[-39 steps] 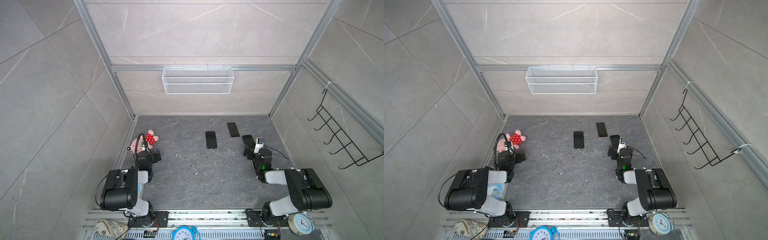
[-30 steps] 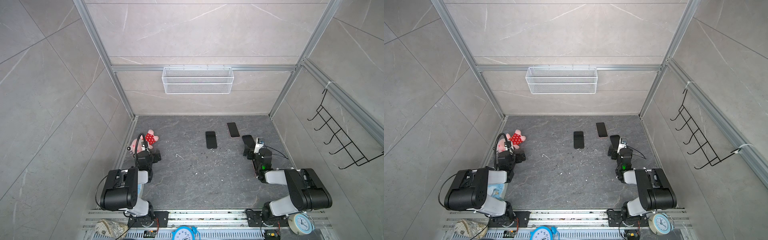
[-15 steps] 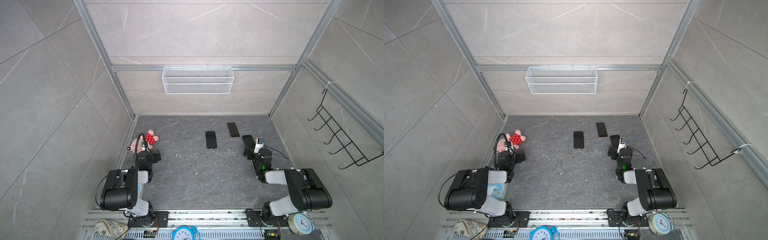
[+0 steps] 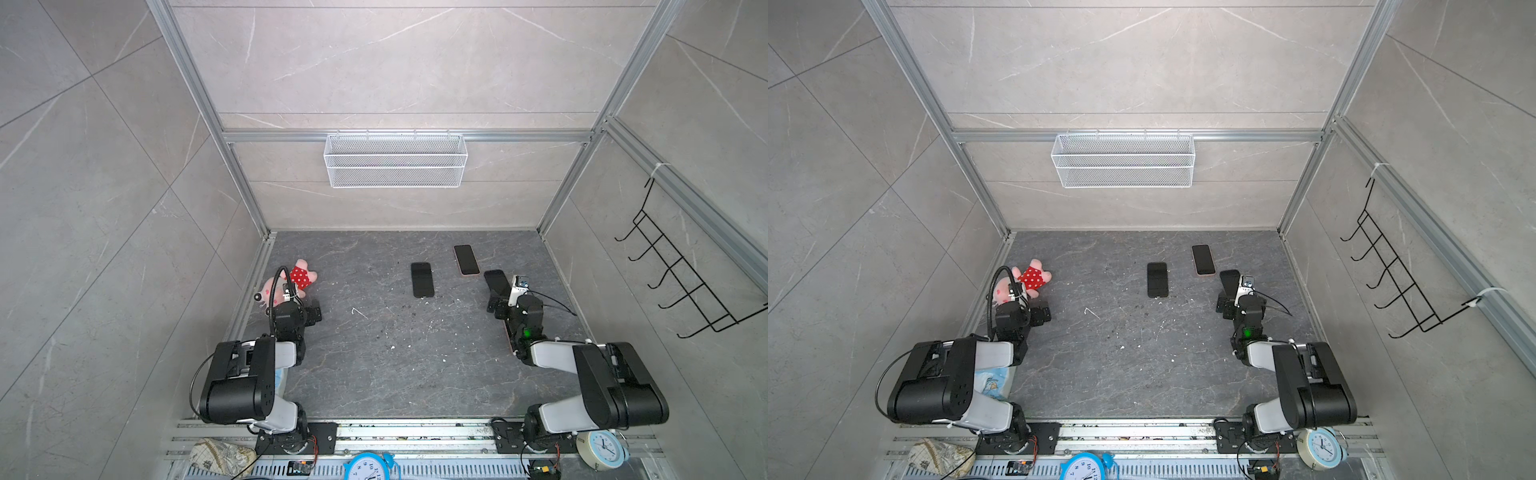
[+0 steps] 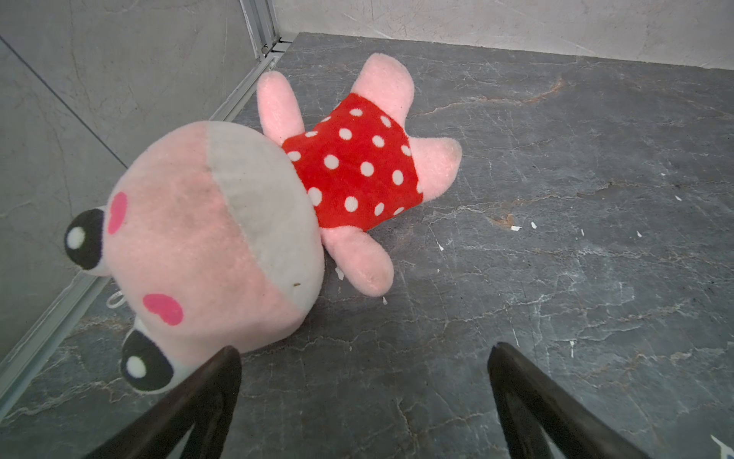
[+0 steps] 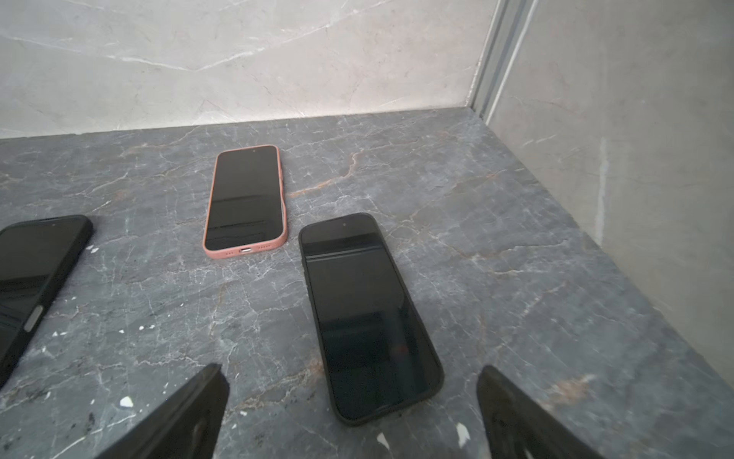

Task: Take the phone out of the phone case
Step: Pick up the phone from the top-center of the table.

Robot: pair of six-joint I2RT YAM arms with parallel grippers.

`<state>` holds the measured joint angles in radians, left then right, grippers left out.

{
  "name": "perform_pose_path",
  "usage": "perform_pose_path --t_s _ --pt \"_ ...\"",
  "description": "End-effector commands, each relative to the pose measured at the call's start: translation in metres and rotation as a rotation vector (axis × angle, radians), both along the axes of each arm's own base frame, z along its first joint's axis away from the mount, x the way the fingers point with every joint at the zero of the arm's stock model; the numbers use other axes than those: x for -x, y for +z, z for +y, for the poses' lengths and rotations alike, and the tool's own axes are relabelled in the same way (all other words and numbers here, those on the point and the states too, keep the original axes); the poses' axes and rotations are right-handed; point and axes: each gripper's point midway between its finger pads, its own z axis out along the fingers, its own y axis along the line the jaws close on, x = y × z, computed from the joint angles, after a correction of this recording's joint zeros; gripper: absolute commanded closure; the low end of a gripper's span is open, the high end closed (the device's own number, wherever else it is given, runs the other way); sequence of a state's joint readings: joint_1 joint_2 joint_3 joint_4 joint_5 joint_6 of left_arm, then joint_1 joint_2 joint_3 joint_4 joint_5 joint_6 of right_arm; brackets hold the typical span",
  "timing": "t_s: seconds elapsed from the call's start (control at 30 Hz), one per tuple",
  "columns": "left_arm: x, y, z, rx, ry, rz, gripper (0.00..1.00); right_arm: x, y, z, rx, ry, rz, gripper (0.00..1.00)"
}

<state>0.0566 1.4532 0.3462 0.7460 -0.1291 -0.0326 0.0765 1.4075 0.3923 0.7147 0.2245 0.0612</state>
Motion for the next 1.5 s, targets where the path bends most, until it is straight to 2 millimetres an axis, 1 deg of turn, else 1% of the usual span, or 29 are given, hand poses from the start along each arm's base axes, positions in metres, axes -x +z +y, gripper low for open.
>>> perform_pose_path --t_s 0.0,0.07,0.1,0.2,0.27,0.33,0.43,0.57,0.7,0.77,0.83,0.9,1.03,1.13,1.3,1.47 --pt "-0.002 0.05 0.007 0.019 0.061 -0.056 0.02 0.003 0.029 -0.004 -0.002 -0.079 0.031 0.0" --pt "0.009 0.07 0.013 0.102 0.149 -0.048 0.02 0.006 0.039 0.002 -0.052 -0.086 0.103 0.0" --pt "0.012 0.081 0.011 0.136 0.156 -0.058 0.02 0.008 0.042 0.006 -0.065 -0.089 0.128 0.0" --pt "0.021 0.112 -0.007 0.235 0.127 -0.071 0.02 0.014 0.06 0.031 -0.105 -0.018 0.175 0.0" --pt "0.028 0.123 -0.022 0.315 0.095 -0.037 0.01 0.021 0.071 0.048 -0.145 0.023 0.195 0.01" --pt "0.034 0.129 -0.041 0.376 0.041 0.021 0.01 0.027 0.078 0.061 -0.205 0.056 0.221 0.0" --pt "0.046 0.128 -0.066 0.446 -0.017 0.12 0.01 0.036 0.081 0.083 -0.285 0.125 0.297 0.0" --pt "0.062 0.126 -0.093 0.46 -0.077 0.196 0.01 0.042 0.081 0.122 -0.34 0.213 0.41 0.0" --pt "0.072 0.12 -0.121 0.403 -0.143 0.236 0.01 0.04 0.068 0.163 -0.318 0.256 0.53 0.0" --pt "0.075 0.116 -0.134 0.356 -0.17 0.258 0.01 0.036 0.06 0.183 -0.278 0.268 0.578 0.0" --pt "0.078 0.111 -0.145 0.324 -0.192 0.281 0.0 0.027 0.05 0.201 -0.251 0.277 0.626 0.0" --pt "0.08 0.107 -0.152 0.321 -0.205 0.293 0.0 0.02 0.043 0.218 -0.225 0.298 0.659 0.0" --pt "0.087 0.101 -0.163 0.31 -0.235 0.303 0.0 0.003 0.027 0.24 -0.171 0.313 0.703 0.0" --pt "0.091 0.098 -0.168 0.289 -0.257 0.307 0.0 -0.01 0.013 0.25 -0.132 0.305 0.735 0.0" --pt "0.098 0.095 -0.174 0.275 -0.28 0.316 0.0 -0.029 -0.013 0.256 -0.075 0.279 0.779 0.0" --pt "0.101 0.09 -0.174 0.267 -0.279 0.321 0.0 -0.041 -0.036 0.26 -0.019 0.265 0.819 0.0"
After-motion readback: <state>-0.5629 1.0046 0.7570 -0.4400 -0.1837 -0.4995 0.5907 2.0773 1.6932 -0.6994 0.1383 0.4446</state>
